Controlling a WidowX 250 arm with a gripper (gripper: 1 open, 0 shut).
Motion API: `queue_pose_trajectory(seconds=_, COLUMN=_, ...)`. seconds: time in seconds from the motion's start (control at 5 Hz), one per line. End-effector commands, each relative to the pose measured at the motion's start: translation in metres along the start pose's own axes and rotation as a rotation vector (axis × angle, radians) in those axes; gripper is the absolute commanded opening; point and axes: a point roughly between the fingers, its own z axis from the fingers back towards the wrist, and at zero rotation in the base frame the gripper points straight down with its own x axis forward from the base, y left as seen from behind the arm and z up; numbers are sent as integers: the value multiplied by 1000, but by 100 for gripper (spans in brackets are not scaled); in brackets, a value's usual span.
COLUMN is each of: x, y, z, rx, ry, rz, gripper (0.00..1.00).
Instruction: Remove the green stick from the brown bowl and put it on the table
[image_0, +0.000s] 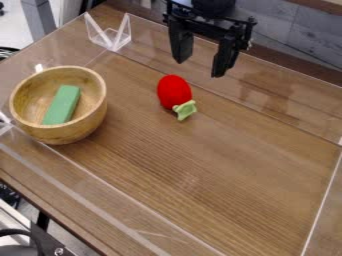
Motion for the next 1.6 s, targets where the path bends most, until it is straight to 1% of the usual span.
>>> queue_pose_trajectory(seconds=0.0, x=-5, y=6, z=-8, rx=-2, ry=25, rz=13, gripper=100)
queue_pose_trajectory(seconds=0.2, x=-16, y=27, z=-9, rx=-6, ry=27, rz=55, gripper=100)
queue_pose_trajectory(seconds=0.4, x=-35, y=67, z=-4, rx=-5, ry=0, rz=106, gripper=100)
queue_pose_trajectory(seconds=0.6, x=-54, y=107, z=-5, rx=-4, ry=-26, rz=149, gripper=100)
queue_pose_trajectory(seconds=0.8, x=-69, y=143, z=-12, rx=3, ry=-37, rz=193, gripper=100)
queue_pose_trajectory(seconds=1.0, x=-81, y=169, z=-22, rx=1, ry=-34, rz=221, gripper=100)
queue_pose_trajectory(seconds=1.2, x=-81, y=179, z=-35, rx=-8, ry=-34, rz=246, gripper=100)
queue_pose_trajectory(seconds=1.4, x=-78, y=183, z=-47, rx=-15, ry=-26, rz=277, gripper=100)
